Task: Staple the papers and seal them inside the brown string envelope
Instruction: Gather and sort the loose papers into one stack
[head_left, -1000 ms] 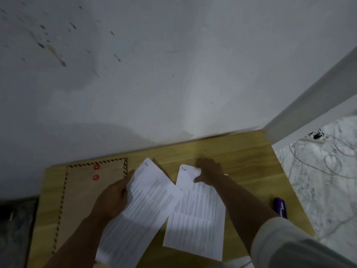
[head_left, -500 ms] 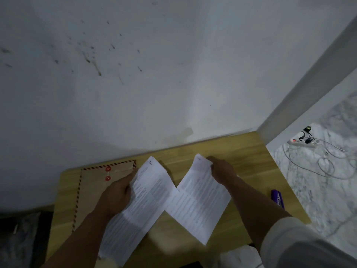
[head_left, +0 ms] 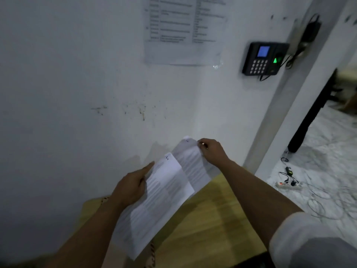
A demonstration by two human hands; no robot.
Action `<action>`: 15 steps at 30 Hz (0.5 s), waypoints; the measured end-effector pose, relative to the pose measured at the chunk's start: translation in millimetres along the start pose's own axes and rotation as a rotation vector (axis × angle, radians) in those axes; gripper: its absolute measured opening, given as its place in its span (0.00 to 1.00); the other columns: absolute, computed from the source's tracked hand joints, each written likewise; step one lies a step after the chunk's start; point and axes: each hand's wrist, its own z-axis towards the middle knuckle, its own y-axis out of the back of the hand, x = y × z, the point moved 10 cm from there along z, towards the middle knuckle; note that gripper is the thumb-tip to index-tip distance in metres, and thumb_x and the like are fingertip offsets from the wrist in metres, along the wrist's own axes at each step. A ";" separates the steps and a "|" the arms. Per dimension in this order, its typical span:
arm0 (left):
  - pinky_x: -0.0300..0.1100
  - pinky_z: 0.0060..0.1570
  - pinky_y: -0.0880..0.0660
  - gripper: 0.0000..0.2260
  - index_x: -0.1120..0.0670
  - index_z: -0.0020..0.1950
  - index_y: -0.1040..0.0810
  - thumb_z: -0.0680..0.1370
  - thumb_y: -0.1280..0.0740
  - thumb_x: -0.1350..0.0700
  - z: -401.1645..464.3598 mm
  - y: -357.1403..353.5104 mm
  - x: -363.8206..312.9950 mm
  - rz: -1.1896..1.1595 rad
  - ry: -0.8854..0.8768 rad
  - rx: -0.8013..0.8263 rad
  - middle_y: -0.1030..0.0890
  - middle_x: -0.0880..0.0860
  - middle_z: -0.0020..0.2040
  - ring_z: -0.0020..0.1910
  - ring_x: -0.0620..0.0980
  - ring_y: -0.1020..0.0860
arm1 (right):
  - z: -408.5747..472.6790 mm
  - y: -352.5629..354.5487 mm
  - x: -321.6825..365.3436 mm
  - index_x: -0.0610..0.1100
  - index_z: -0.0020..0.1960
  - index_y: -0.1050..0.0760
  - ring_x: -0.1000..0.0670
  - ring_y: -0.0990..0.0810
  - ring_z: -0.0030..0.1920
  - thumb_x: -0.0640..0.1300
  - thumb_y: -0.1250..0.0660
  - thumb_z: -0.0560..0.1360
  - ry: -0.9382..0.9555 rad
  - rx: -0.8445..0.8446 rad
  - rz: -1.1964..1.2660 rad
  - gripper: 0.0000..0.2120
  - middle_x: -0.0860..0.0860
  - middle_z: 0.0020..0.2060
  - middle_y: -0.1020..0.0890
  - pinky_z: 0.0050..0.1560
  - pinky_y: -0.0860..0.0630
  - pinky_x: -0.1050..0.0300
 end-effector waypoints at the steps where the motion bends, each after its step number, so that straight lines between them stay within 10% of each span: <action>1: 0.40 0.38 0.28 0.31 0.33 0.77 0.40 0.78 0.42 0.58 -0.4 9.2 -7.5 -0.012 -0.026 -0.024 0.19 0.43 0.41 0.34 0.35 0.24 | -2.8 3.7 17.1 0.45 0.56 0.17 0.49 0.19 0.47 0.46 0.37 0.82 0.014 0.015 0.039 0.11 0.49 0.47 0.15 0.47 0.27 0.57; 6: 0.42 0.34 0.27 0.34 0.30 0.77 0.42 0.77 0.43 0.60 -5.8 42.6 -38.9 -0.017 -0.108 -0.101 0.20 0.51 0.34 0.29 0.44 0.26 | -30.1 0.3 75.4 0.41 0.49 0.17 0.55 0.27 0.35 0.46 0.35 0.81 -0.026 0.233 0.278 0.11 0.53 0.38 0.21 0.38 0.31 0.65; 15: 0.42 0.30 0.29 0.33 0.32 0.78 0.44 0.81 0.42 0.61 -16.4 73.6 -53.4 -0.062 -0.104 -0.174 0.21 0.55 0.32 0.27 0.49 0.27 | -62.4 -2.5 121.8 0.49 0.49 0.18 0.49 0.20 0.47 0.52 0.35 0.80 -0.074 0.415 0.466 0.09 0.53 0.46 0.17 0.53 0.25 0.50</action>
